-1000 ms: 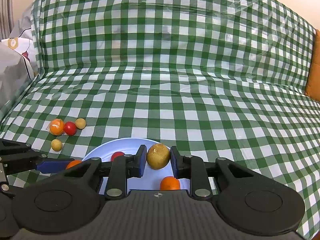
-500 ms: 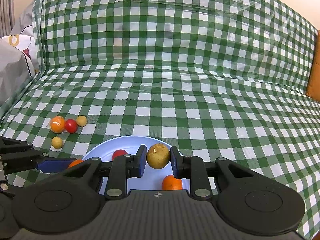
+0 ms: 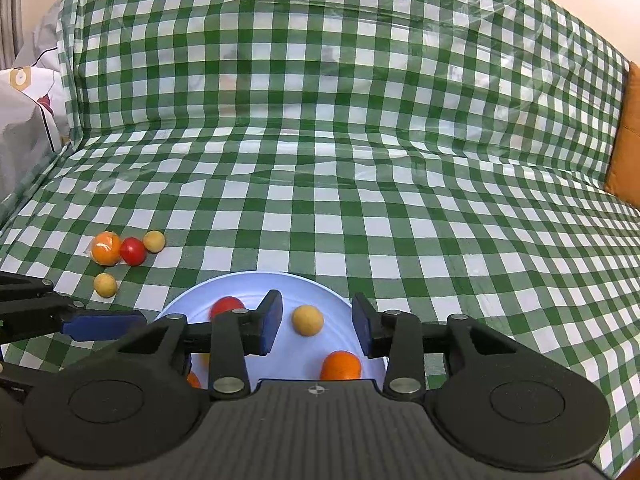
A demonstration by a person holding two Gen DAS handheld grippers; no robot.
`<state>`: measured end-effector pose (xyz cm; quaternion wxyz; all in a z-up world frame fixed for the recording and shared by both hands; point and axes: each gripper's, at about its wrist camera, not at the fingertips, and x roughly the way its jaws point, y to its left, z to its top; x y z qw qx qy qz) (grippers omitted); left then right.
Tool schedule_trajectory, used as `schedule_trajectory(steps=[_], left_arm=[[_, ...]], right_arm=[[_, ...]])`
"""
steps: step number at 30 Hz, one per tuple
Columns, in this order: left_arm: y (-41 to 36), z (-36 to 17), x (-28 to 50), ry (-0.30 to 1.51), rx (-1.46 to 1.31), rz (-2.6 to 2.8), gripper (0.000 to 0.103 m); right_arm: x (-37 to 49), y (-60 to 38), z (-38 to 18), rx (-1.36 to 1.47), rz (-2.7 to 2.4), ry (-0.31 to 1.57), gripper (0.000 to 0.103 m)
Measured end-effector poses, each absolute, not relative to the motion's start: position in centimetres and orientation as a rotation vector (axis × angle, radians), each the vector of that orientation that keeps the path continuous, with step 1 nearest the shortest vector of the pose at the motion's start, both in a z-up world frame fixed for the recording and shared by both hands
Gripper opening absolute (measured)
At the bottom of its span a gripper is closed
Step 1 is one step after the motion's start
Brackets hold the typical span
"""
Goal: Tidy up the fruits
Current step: 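Open the left tool to drop the orange while the right drops the yellow fruit, then move both tools back to the remaining fruit beside the plate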
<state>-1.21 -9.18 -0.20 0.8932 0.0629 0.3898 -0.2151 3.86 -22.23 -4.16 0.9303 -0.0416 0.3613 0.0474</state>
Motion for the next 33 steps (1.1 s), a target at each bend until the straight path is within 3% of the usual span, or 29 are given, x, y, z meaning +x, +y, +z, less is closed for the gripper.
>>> schedule_trajectory(steps=[11,15,18,27,33], left_arm=[[-7.1,0.5,-1.6,0.792,0.147,-0.380,0.042],[-4.0,1.7,-1.5,0.785,0.095,-0.305,0.040],[-1.0,2.6,-0.8,0.810,0.063,-0.253,0.033],[8.2,1.8,1.5,0.900,-0.109,-0.004,0.032],[8.6,1.5,2.5,0.903,-0.145,-0.019,0.032]], right_arm=[[3.7,-21.4,-4.1,-0.096,0.059,0.734,0.040],[3.5,-21.0,-3.7,-0.060,0.063,0.728,0.040],[3.3,-20.5,-3.4,-0.027,0.081,0.717,0.040],[3.4,-16.5,-2.7,0.030,0.202,0.664,0.035],[4.1,-13.4,-4.4,0.018,0.308,0.705,0.035]])
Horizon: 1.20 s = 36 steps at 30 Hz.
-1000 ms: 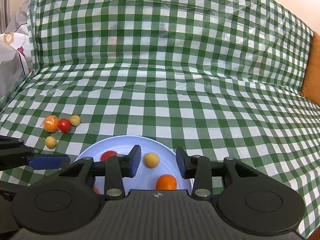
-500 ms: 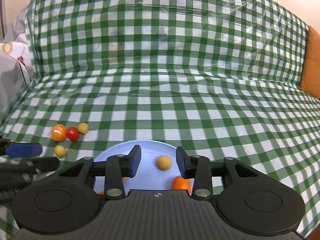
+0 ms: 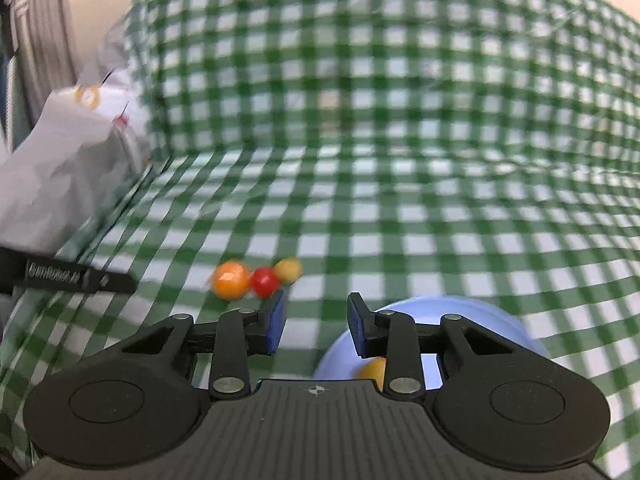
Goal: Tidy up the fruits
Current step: 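Move both tools back to the remaining fruit beside the plate, then grasp the plastic-wrapped orange with the left tool while the right grasps a yellow fruit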
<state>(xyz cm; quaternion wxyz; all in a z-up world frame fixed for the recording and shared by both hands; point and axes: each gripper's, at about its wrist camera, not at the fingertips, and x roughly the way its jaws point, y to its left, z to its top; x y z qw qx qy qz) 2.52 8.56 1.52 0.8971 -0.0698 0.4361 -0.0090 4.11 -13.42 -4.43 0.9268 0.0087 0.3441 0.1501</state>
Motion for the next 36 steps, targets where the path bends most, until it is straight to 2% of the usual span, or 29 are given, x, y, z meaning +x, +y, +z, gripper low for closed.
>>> schedule_trajectory(steps=[6,8,10,13,18,27,30,32,33,36], left_arm=[[8.1,1.0,4.3,0.907,-0.198,-0.069,0.033],[7.9,0.6,4.9,0.919,-0.219,-0.085,0.035],[7.9,0.1,5.7,0.945,-0.245,-0.116,0.044],[8.0,-0.5,7.2,0.953,-0.281,-0.121,0.051],[8.5,-1.9,9.6,0.999,-0.360,-0.122,0.051],[7.5,-3.7,11.8,1.047,-0.336,-0.127,0.051],[7.4,-4.4,12.3,1.062,-0.329,-0.126,0.050],[7.1,-4.6,12.4,1.070,-0.315,-0.125,0.046],[7.0,-4.7,12.4,1.069,-0.305,-0.128,0.039],[6.7,-4.3,12.0,1.053,-0.256,-0.123,0.037]], right_arm=[[4.9,-10.7,-6.0,0.007,0.383,0.729,0.035],[5.1,-10.0,-6.3,0.003,0.401,0.732,0.039],[5.6,-9.6,-6.7,0.000,0.410,0.741,0.046],[6.2,-9.4,-7.4,0.019,0.424,0.754,0.048],[7.6,-8.4,-8.2,0.026,0.454,0.780,0.048],[9.3,-6.6,-9.7,0.003,0.471,0.836,0.048],[9.4,-6.6,-10.0,-0.004,0.466,0.852,0.042],[9.4,-6.7,-10.1,-0.005,0.465,0.859,0.029],[9.4,-6.7,-10.1,-0.003,0.467,0.861,0.028],[9.2,-6.8,-9.8,-0.005,0.458,0.848,0.028]])
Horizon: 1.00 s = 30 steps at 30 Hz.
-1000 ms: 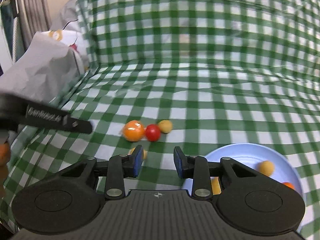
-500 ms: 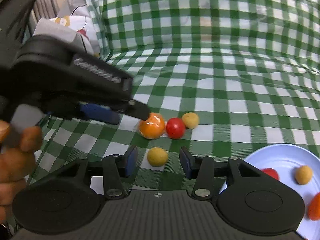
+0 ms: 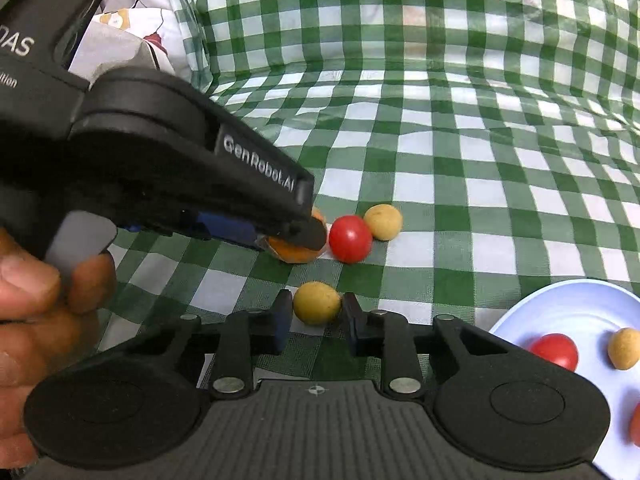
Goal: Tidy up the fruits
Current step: 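Grasp the plastic-wrapped orange with the left tool while the right grasps a yellow fruit, then carry the wrapped orange and yellow fruit over the blue plate with both tools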
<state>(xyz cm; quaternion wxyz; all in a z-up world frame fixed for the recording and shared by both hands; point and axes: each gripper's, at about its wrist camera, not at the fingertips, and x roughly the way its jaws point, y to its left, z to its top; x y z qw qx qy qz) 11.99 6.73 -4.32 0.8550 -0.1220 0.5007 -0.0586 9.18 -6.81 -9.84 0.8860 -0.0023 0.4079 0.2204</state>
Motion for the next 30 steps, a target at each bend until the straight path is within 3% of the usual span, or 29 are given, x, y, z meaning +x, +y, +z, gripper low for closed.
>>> schedule_trajectory(steps=[10,30], left_arm=[[8.3,-3.6,10.7,1.116,-0.203,-0.039,0.041],[7.9,-2.4,10.1,1.009,-0.188,-0.012,0.041]], right_arm=[[9.1,-7.6,-9.7,0.022,0.437,0.881,0.028],[7.9,-8.2,-8.7,0.009,0.443,0.815,0.028]])
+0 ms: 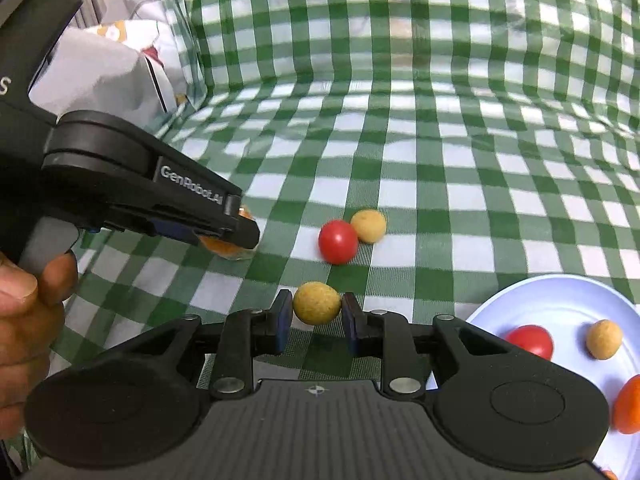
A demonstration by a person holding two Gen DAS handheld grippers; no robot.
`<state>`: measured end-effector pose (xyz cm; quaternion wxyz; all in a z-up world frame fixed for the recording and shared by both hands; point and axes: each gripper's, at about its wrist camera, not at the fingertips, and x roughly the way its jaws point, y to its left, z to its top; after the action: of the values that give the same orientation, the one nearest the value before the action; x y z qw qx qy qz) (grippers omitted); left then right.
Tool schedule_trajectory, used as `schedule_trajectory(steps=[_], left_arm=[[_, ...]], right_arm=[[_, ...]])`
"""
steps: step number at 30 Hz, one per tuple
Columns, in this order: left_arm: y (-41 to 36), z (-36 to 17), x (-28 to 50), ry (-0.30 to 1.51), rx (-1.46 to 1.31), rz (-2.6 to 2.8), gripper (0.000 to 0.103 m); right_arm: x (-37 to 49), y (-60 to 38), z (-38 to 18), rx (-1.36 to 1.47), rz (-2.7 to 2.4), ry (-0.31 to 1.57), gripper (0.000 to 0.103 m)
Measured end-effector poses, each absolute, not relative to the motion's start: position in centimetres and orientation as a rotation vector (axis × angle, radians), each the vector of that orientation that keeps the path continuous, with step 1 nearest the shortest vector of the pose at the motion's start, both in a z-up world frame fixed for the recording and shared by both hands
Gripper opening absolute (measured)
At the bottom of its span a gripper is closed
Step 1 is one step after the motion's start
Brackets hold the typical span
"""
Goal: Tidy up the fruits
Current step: 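Carry the wrapped orange and yellow fruit over the blue plate with both tools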
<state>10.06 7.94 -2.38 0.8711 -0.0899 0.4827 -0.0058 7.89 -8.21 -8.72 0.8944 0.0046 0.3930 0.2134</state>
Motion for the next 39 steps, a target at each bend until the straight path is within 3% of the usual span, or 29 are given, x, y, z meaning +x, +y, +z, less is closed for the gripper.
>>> schedule_trajectory(steps=[20,39], left_arm=[[4.9,2.8,-0.6,0.833,-0.056,-0.065,0.041],[0.9,2.0,0.5,0.809,0.017,-0.144,0.041]], right_arm=[[0.8,-12.2,-3.4,-0.007,0.380,0.634,0.028],[1.0,-19.3,-3.2,-0.028,0.223,0.628,0.028]])
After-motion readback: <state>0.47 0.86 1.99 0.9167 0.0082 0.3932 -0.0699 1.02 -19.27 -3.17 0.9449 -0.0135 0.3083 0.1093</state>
